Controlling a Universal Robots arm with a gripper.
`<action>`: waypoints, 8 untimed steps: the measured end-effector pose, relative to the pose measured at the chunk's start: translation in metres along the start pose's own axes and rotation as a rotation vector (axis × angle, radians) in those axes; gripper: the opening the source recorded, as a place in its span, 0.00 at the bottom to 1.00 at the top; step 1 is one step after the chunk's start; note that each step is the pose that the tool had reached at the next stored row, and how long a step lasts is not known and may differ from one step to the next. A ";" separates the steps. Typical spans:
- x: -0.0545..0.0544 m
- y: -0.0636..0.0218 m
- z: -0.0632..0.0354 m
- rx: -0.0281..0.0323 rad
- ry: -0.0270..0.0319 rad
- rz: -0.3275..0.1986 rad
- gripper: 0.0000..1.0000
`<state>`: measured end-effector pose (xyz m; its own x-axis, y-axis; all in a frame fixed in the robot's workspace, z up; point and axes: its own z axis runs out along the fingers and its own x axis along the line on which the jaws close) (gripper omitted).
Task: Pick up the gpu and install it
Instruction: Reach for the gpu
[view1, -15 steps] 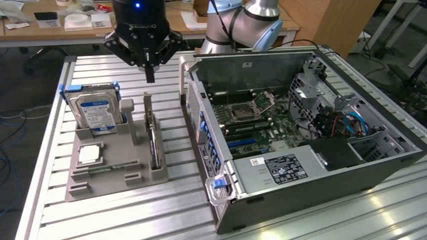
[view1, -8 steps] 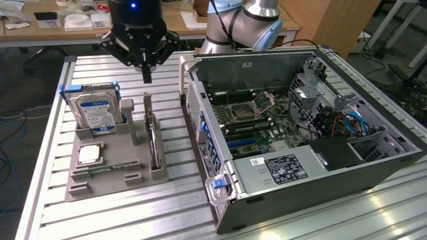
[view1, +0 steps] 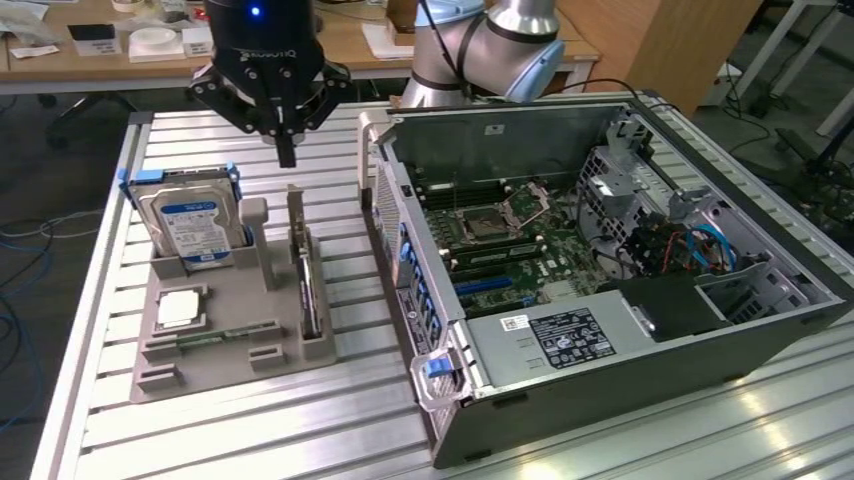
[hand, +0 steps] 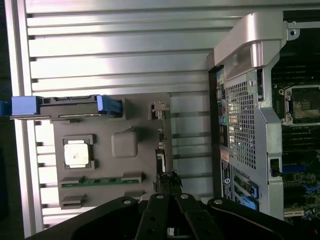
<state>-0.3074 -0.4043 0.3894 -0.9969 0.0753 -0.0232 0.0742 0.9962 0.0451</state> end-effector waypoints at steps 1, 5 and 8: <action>0.001 -0.0001 0.0000 0.0000 0.0000 0.000 0.11; 0.004 -0.0005 0.0000 0.0000 0.0000 0.000 0.11; 0.006 -0.0008 -0.0001 0.0000 0.0001 0.000 0.11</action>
<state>-0.3135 -0.4046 0.3893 -0.9969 0.0753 -0.0231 0.0742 0.9962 0.0451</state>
